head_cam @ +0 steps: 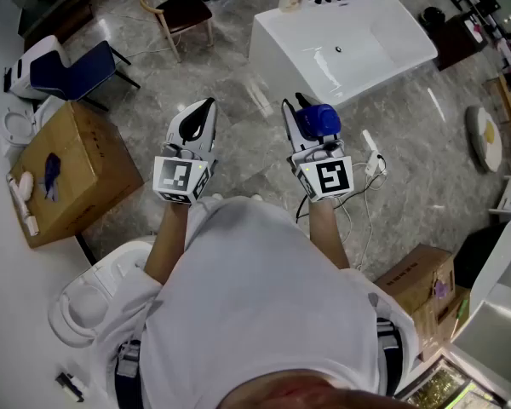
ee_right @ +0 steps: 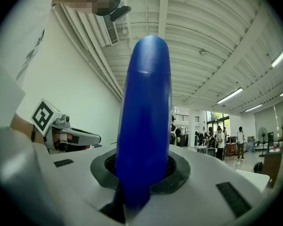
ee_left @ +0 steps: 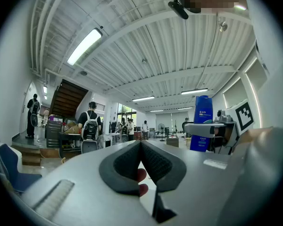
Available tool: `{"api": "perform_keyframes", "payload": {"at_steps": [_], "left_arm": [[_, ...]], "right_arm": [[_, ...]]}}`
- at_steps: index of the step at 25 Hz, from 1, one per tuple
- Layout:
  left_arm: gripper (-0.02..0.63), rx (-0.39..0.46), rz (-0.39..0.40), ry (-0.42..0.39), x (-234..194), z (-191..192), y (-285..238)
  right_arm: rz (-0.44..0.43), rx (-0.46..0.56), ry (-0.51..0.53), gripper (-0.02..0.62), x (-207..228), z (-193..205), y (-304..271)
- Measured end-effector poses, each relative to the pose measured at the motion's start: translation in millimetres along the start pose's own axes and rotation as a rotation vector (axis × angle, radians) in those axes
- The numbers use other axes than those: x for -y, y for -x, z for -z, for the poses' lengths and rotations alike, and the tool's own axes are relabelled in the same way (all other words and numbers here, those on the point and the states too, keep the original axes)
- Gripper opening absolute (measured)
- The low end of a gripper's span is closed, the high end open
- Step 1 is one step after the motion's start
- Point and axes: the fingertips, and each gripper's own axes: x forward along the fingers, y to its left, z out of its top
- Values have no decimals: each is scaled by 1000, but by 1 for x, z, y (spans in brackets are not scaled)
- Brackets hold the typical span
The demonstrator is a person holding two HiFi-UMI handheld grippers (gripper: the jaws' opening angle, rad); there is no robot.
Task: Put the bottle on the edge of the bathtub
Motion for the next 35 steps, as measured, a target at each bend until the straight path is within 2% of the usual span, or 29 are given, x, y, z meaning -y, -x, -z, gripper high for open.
{"api": "perform_keyframes", "payload": {"at_steps": [3, 10, 14, 18, 27, 35], "left_arm": [[-3, -11, 1, 3, -1, 4, 1], [-3, -38, 22, -18, -10, 16, 13], [-3, -55, -10, -34, -32, 27, 30], [-3, -64, -22, -7, -62, 36, 44], [-3, -67, 14, 23, -116, 47, 57], [-3, -67, 26, 30, -148, 55, 16]], "right_arm": [[-14, 8, -34, 101, -3, -1, -1], [-32, -22, -29, 101, -21, 5, -14], [-50, -45, -31, 101, -41, 12, -30], [-50, -65, -32, 101, -60, 16, -50], [-13, -108, -2, 101, -88, 20, -86], [29, -106, 7, 103, -59, 28, -124]]}}
